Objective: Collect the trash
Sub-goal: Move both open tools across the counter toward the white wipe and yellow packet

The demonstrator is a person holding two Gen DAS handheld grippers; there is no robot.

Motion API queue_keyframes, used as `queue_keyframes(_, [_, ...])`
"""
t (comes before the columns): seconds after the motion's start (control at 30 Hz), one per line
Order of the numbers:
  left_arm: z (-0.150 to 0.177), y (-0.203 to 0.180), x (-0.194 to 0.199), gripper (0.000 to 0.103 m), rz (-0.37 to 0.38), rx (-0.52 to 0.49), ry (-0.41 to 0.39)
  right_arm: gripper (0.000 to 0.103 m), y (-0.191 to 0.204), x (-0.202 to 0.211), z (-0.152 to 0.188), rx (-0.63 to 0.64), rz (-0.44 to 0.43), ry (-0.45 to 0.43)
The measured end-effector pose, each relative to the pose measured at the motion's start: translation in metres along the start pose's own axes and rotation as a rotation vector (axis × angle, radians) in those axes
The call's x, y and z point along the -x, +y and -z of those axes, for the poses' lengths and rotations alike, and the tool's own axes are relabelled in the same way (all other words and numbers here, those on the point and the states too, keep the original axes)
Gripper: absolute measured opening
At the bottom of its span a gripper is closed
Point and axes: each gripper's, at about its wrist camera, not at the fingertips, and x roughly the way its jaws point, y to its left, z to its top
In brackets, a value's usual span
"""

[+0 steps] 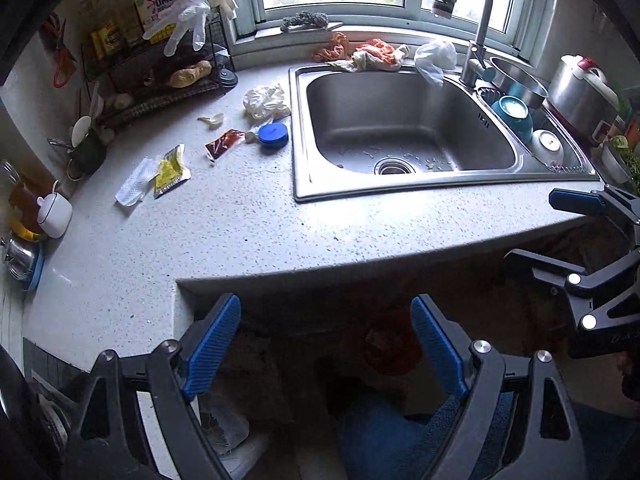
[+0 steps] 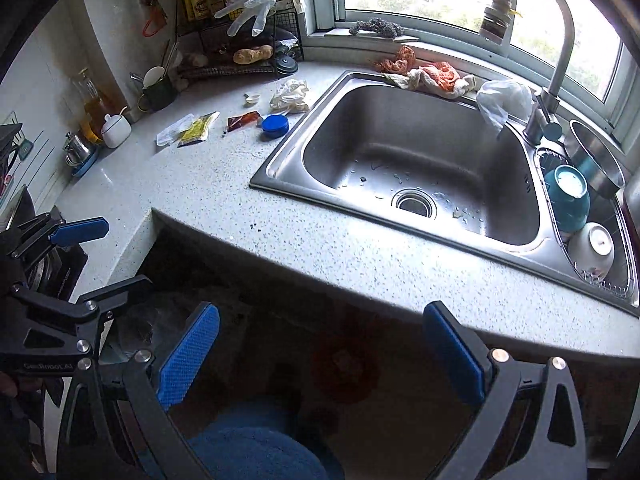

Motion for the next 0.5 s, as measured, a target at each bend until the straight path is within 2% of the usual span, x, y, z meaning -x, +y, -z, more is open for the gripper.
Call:
queue_keyframes(0.23, [-0.045,0.039,-0.024,0.087,-0.025,0.023,-0.003,0.102,0.009,-0.028,-0.047,0.036,-0.022,-0.012])
queue_keyframes(0.5, [-0.103,0.116,-0.06,0.087,-0.041,0.057,0.033,0.102,0.028,-0.071,-0.127,0.047,-0.058,-0.005])
